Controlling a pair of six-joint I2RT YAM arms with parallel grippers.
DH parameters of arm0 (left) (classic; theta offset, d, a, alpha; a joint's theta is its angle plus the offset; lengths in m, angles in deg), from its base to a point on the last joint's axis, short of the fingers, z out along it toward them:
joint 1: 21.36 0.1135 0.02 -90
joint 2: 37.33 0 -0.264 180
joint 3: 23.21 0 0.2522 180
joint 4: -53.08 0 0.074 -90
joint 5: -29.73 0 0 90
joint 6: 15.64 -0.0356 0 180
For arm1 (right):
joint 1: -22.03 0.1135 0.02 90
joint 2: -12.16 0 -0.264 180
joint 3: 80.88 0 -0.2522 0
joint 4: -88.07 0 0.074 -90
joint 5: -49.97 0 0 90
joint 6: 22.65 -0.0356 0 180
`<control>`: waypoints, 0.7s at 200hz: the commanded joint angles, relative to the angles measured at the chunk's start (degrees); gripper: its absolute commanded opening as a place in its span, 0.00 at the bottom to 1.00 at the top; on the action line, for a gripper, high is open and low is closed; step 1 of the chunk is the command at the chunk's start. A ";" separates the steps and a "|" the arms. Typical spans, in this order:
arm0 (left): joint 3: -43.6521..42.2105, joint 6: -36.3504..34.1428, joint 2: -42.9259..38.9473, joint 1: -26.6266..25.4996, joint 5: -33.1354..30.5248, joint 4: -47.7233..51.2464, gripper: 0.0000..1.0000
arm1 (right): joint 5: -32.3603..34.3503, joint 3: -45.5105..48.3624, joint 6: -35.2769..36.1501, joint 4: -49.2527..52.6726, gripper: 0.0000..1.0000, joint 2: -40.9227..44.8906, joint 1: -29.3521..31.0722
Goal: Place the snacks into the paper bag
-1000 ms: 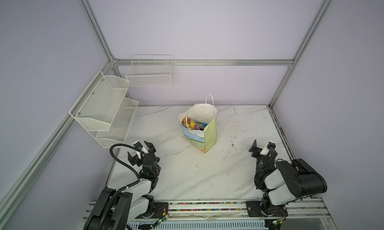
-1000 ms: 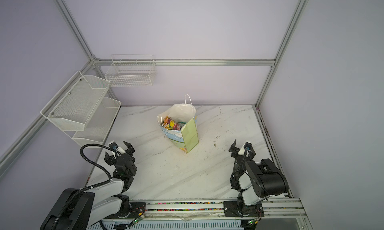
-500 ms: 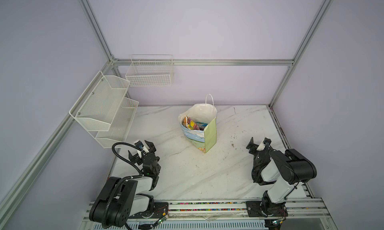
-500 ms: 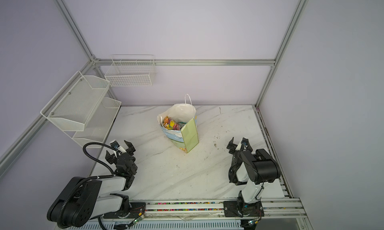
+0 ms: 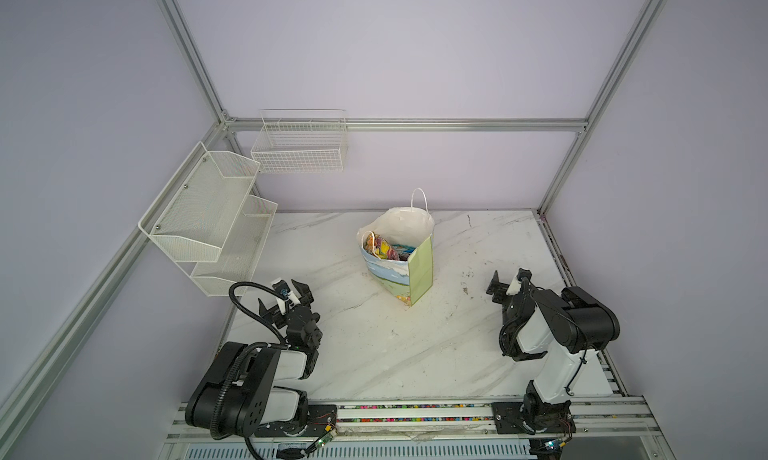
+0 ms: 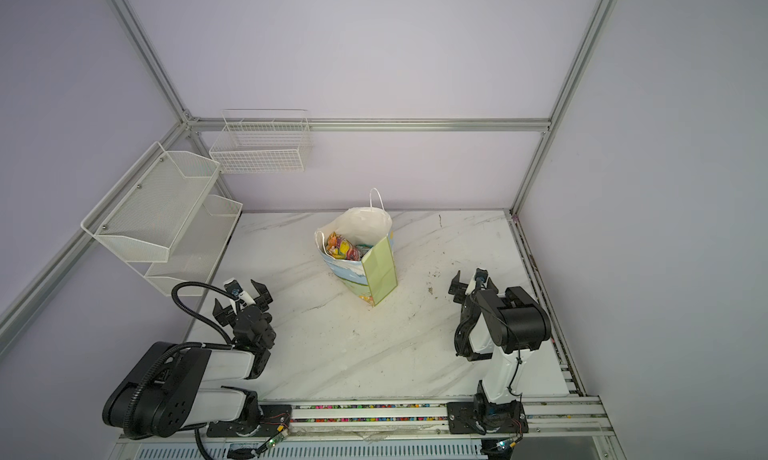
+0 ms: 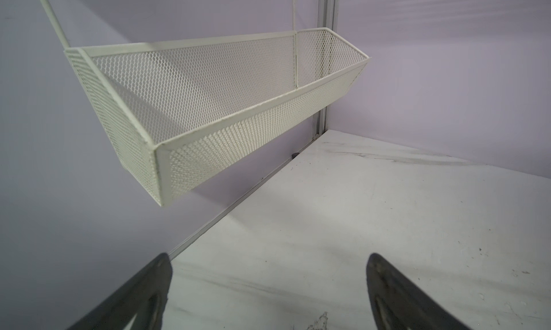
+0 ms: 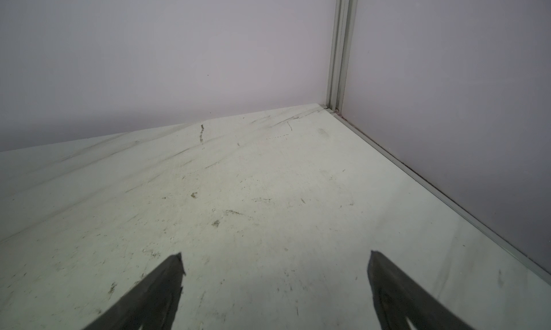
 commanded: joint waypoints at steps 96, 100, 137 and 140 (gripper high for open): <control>3.54 -8.22 5.21 2.14 9.31 -5.32 1.00 | -2.51 -2.25 2.50 -10.98 0.97 0.79 -0.16; 2.90 -8.88 6.09 2.20 9.39 -7.74 1.00 | -2.43 -2.33 2.57 -10.87 0.98 0.82 -0.15; 0.61 -9.13 6.54 2.20 11.26 -12.31 1.00 | -2.41 -3.01 2.52 -9.10 0.97 1.25 -0.20; 0.69 -9.23 6.63 2.21 11.15 -12.31 1.00 | -2.42 -3.02 2.51 -9.09 0.97 1.26 -0.15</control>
